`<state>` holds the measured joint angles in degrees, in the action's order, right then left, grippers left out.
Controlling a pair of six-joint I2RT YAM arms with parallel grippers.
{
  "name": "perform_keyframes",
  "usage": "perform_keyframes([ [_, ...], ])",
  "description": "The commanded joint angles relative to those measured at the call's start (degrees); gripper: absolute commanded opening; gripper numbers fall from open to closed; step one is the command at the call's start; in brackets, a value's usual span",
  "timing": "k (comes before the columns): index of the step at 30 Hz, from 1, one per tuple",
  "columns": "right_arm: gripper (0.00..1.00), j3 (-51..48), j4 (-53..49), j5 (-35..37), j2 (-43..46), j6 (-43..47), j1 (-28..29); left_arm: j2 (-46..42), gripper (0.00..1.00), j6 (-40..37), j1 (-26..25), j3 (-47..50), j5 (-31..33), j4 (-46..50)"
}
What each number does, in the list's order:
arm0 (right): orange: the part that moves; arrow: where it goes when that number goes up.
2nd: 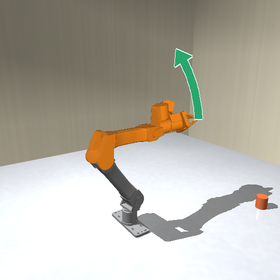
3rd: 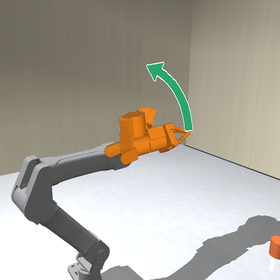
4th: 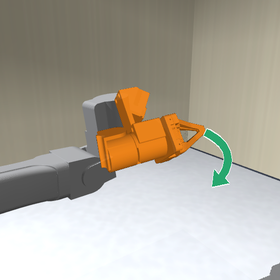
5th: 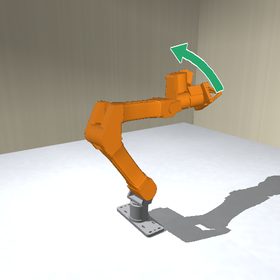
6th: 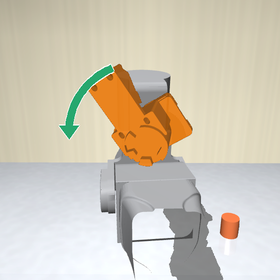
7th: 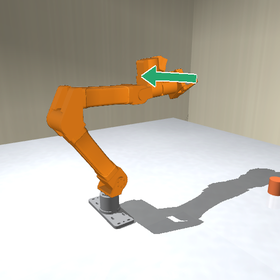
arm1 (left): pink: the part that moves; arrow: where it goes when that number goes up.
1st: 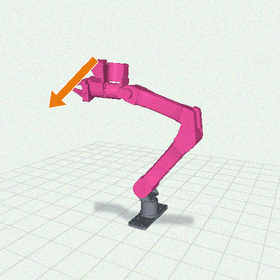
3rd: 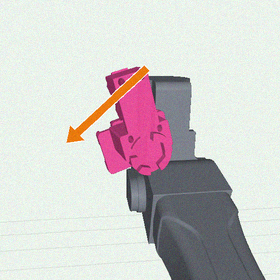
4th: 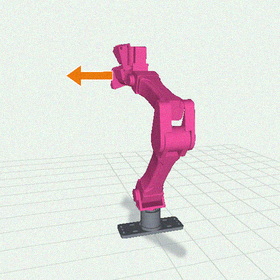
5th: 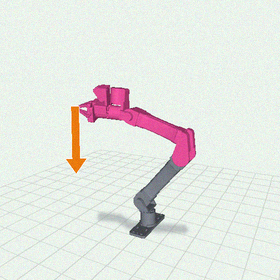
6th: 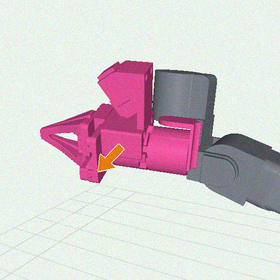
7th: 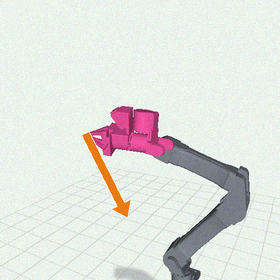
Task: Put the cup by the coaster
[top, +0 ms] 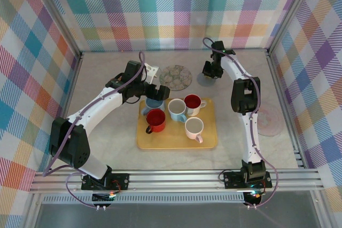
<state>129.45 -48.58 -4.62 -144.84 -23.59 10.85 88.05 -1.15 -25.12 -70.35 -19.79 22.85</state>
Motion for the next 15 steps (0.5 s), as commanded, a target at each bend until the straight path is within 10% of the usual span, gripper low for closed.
perform_keyframes([
  [1, 0.03, 0.1, -3.5, -0.6, -0.4, -0.2, 0.6, -0.7, 1.00, -0.7, -0.5, -1.7, 1.5, 1.5],
  [15, 0.17, 1.5, -5.4, -1.1, 6.5, 3.0, 0.6, -3.7, 1.00, -1.1, -0.4, -1.5, 2.5, 0.9],
])
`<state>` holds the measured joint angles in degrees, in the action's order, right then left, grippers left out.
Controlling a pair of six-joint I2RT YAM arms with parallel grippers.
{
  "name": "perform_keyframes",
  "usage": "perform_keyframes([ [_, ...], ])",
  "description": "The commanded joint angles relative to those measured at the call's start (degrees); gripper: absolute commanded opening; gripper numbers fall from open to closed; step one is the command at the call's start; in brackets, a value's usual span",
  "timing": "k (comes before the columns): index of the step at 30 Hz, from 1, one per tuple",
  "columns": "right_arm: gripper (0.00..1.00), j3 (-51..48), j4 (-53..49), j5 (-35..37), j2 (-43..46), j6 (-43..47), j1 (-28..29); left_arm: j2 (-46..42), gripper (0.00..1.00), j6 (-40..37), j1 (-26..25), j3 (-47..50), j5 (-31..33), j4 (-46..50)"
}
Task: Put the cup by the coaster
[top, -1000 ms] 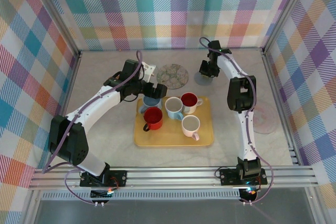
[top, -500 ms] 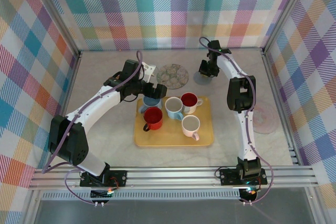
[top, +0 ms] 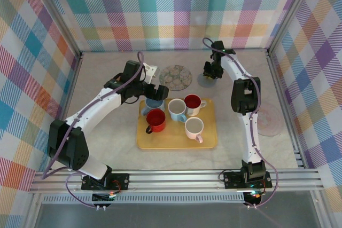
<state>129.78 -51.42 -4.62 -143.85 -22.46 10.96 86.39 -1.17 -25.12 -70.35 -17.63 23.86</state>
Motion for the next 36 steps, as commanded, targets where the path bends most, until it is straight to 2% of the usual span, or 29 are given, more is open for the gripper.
perform_keyframes([
  [1, 0.18, 1.2, -2.5, -1.4, 6.2, 2.1, 0.5, -2.2, 1.00, -1.1, -0.4, -1.7, 0.9, -0.4],
  [7, 0.22, 1.1, -4.0, -1.1, 11.5, 4.6, 0.5, -4.1, 1.00, -1.7, -0.4, -3.2, 1.9, -1.8],
  [15, 0.43, -3.3, -6.9, 3.9, 22.3, 8.3, 0.5, -5.7, 1.00, -1.7, -0.5, -6.7, -1.4, -2.7],
  [18, 0.50, -8.0, -6.3, 5.8, 27.7, 9.1, 0.5, -6.8, 1.00, -1.7, -0.6, -6.9, -2.5, -2.9],
  [21, 0.65, -13.2, -5.3, 6.9, 33.2, 9.4, 0.4, -7.4, 1.00, -2.7, -0.7, -6.8, -3.5, -1.8],
  [27, 0.81, -25.0, -3.2, 9.6, 45.1, 8.4, 0.5, -6.3, 1.00, -5.8, -1.4, -7.6, -4.8, 2.4],
  [30, 0.99, -31.9, -2.7, 11.0, 51.1, 7.8, 0.5, -6.0, 1.00, -5.8, -2.8, -8.1, -5.7, 2.4],
  [36, 0.99, -45.5, -2.5, 15.1, 62.0, 5.8, 0.5, -5.5, 1.00, -6.3, -6.6, -8.2, -4.9, 2.6],
])
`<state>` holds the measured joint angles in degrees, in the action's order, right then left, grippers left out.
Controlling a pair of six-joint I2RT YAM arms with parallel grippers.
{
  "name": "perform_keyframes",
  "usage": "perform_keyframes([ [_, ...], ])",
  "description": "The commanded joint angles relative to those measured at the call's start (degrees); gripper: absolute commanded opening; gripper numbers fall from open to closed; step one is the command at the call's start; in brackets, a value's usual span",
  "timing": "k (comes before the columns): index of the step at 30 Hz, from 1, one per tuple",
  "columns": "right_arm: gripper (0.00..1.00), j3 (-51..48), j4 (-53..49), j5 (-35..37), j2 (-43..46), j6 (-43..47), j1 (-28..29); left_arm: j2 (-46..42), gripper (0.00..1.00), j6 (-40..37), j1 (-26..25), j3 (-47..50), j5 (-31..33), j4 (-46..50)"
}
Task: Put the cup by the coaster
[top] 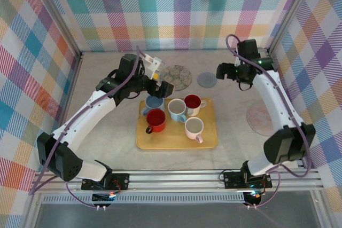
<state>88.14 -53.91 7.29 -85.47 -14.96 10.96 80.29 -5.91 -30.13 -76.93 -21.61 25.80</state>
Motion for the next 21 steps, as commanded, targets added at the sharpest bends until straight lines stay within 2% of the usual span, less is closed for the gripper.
perform_keyframes([
  [1, 0.99, -5.6, -0.5, 3.8, 5.0, -2.3, 0.4, 0.8, 1.00, -1.7, -2.0, -1.6, -0.8, 0.7],
  [6, 0.99, -15.6, -1.7, 7.4, 12.5, -4.7, 0.2, 1.6, 1.00, -1.5, -4.6, -0.6, -1.8, -0.6],
  [11, 0.99, -22.8, -3.5, 8.7, 16.4, -6.2, -1.4, 2.7, 1.00, 0.5, -7.1, 1.2, -2.8, -2.9],
  [21, 1.00, -33.3, 0.4, 1.1, 16.3, -8.1, -8.5, 4.7, 1.00, 1.6, -10.4, 4.3, -1.9, -5.1],
])
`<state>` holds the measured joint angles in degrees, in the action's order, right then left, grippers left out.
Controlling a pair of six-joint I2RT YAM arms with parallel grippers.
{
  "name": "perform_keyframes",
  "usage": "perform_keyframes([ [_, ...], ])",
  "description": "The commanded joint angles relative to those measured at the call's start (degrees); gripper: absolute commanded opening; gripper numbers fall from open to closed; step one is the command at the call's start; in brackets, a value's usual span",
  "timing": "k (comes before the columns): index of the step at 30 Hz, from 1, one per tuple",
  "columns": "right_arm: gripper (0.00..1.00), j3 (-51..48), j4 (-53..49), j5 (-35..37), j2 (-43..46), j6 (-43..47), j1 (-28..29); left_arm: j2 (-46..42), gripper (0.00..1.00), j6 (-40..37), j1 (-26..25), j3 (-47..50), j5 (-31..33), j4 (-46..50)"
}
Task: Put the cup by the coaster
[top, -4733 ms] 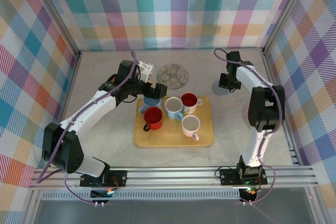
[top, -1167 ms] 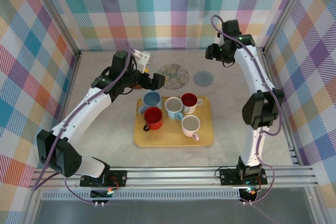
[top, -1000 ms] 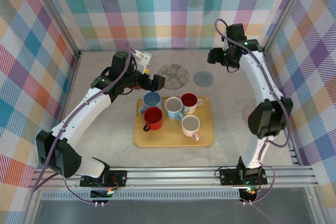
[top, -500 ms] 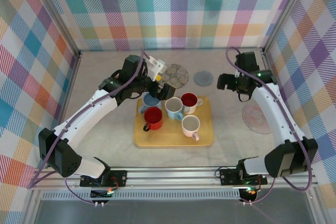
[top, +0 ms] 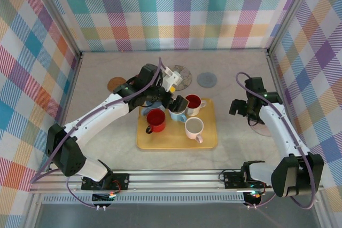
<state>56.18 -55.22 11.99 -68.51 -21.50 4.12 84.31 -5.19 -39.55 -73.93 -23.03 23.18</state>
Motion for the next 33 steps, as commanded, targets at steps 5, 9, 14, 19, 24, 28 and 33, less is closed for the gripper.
perform_keyframes([
  [5, 0.99, -2.8, 5.0, -6.2, -4.2, -1.7, -4.1, 1.3, 1.00, 1.5, -1.5, 2.8, -0.3, -3.9],
  [9, 0.97, -3.1, 6.7, -6.5, -8.2, -1.1, -5.9, 1.2, 1.00, 1.9, -1.5, 4.1, 0.5, -4.9],
  [14, 0.95, -2.4, 8.3, -7.0, -13.2, 0.8, -8.7, 1.8, 1.00, 1.8, -1.5, 4.9, 1.1, -5.2],
  [19, 0.93, -1.6, 9.0, -5.6, -16.5, 2.0, -12.1, 3.1, 1.00, 1.5, -1.5, 3.9, 1.0, -4.4],
  [24, 0.93, -1.3, 11.7, -6.0, -19.1, 4.2, -15.6, 3.4, 1.00, 1.8, -1.5, 4.2, 1.4, -5.6],
  [28, 0.91, 0.0, 13.1, -7.6, -22.4, 4.7, -17.4, 4.1, 1.00, 2.1, -1.5, 3.7, 1.6, -5.2],
  [33, 0.88, 1.3, 15.0, -7.3, -26.0, 3.5, -18.7, 4.8, 1.00, 2.3, -1.5, 3.3, 1.9, -4.8],
])
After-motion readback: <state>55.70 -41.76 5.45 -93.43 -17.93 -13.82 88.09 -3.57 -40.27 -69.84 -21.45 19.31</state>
